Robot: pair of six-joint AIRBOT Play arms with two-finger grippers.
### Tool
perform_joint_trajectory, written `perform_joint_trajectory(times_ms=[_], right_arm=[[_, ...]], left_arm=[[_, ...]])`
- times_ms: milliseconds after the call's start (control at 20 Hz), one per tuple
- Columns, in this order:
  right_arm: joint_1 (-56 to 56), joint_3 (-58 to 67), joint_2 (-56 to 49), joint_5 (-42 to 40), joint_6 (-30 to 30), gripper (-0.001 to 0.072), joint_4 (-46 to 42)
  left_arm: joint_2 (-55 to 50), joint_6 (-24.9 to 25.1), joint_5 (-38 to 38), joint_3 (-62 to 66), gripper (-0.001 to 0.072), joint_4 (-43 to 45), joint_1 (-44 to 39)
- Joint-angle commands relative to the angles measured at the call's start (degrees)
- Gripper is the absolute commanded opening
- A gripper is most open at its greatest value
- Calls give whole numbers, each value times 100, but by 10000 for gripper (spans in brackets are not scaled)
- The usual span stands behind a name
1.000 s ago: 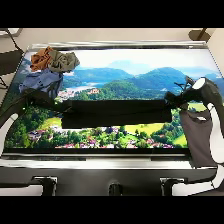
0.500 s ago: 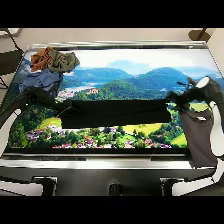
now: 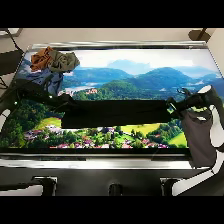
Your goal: Fold the shirts.
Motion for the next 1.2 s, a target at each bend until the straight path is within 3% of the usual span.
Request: perform_joint_trajectory(times_ms=[0,50,100,150,250,300,350,400,450,600,800,1150], right_arm=[[280,-26,-146,-264,216,469,-79],[354,-26,-146,-258,334,345,-76],[431,-22,-144,-234,413,150,-74],[496,-9,-125,-168,466,48,-68],[529,-9,81,-52,420,46,20],[529,-9,302,-48,319,46,68],[529,-9,586,-48,210,46,81],[529,-9,894,-42,164,46,79],[529,-9,1255,-9,151,45,81],[529,-9,2302,238,55,45,90],[529,-11,3381,584,-68,46,201],[529,-11,3888,1193,-61,47,461]], left_arm=[[225,109,-286,7,719,0,-431],[205,109,-479,7,720,0,-629],[188,109,-710,7,720,2,-841],[162,105,-929,7,719,2,-1036],[105,79,-1346,7,712,2,-1447],[55,-44,-1572,7,662,4,-1668],[-24,-258,-1794,7,490,4,-1862],[-138,-509,-2024,7,83,2,-2074],[-262,-553,-2319,7,29,4,-2293],[-741,-1462,-3121,11,29,-125,-2872],[-1300,-2057,-3768,15,28,-726,-3392],[-2059,-2081,-3576,1067,28,-1287,-3932]])
